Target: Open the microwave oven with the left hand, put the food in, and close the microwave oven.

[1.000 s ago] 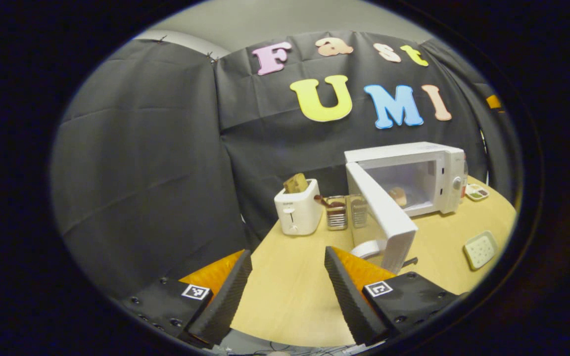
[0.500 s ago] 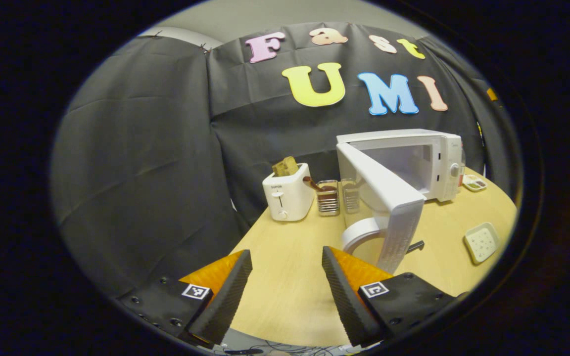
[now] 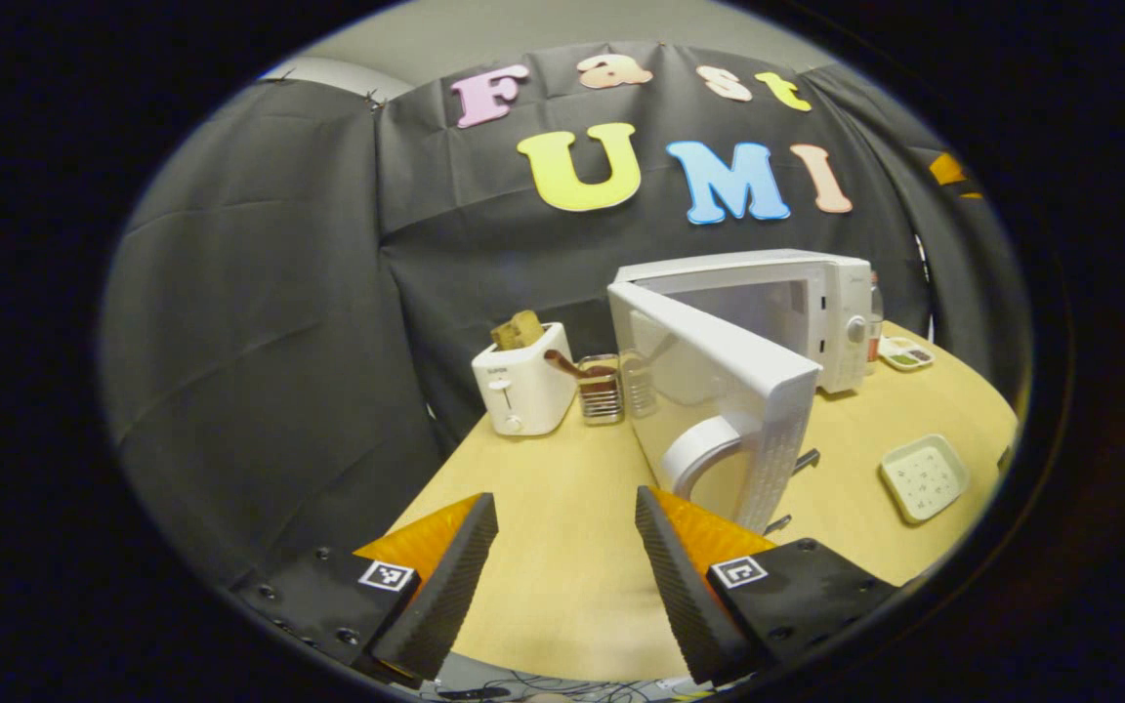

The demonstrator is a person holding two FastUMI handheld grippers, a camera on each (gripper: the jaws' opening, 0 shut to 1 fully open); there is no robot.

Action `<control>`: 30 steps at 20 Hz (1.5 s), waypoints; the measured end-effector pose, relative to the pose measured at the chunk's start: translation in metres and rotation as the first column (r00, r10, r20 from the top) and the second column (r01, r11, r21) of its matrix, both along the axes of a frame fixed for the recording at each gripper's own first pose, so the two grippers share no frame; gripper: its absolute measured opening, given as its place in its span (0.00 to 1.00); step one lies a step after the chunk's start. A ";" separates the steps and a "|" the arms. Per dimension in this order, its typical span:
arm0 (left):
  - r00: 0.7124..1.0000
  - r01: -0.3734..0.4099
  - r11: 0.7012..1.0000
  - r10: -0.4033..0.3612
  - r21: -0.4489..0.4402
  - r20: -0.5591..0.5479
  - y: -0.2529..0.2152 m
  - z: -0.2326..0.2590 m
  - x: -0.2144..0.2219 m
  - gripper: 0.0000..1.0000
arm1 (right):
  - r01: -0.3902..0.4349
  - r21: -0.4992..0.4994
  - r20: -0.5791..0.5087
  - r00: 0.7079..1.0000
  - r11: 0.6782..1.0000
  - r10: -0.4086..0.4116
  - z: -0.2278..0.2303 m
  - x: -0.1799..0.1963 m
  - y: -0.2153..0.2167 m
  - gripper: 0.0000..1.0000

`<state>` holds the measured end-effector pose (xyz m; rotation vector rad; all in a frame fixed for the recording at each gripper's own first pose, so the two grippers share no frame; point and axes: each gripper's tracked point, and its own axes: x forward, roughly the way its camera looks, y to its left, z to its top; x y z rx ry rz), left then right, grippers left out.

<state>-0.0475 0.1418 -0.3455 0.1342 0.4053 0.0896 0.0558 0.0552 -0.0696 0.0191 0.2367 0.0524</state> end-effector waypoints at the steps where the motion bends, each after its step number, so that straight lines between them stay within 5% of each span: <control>1: 1.000 0.015 1.000 -0.015 -0.004 0.002 -0.010 0.001 0.002 0.94 | -0.001 0.002 0.000 1.000 1.000 0.001 0.002 0.001 -0.001 0.86; 11: 0.981 0.194 0.981 -0.193 -0.031 0.024 -0.119 0.009 0.034 0.95 | 0.027 0.002 -0.036 0.999 1.000 -0.027 -0.010 0.001 -0.030 0.86; 22: 0.927 0.375 0.925 -0.372 -0.060 0.052 -0.231 0.015 0.095 0.94 | 0.176 -0.017 -0.088 0.980 0.984 -0.177 -0.027 -0.005 -0.109 0.86; 30: 0.906 0.420 0.906 -0.415 -0.050 0.087 -0.278 0.017 0.163 0.96 | 0.268 -0.049 -0.113 0.956 0.962 -0.272 -0.039 -0.009 -0.156 0.86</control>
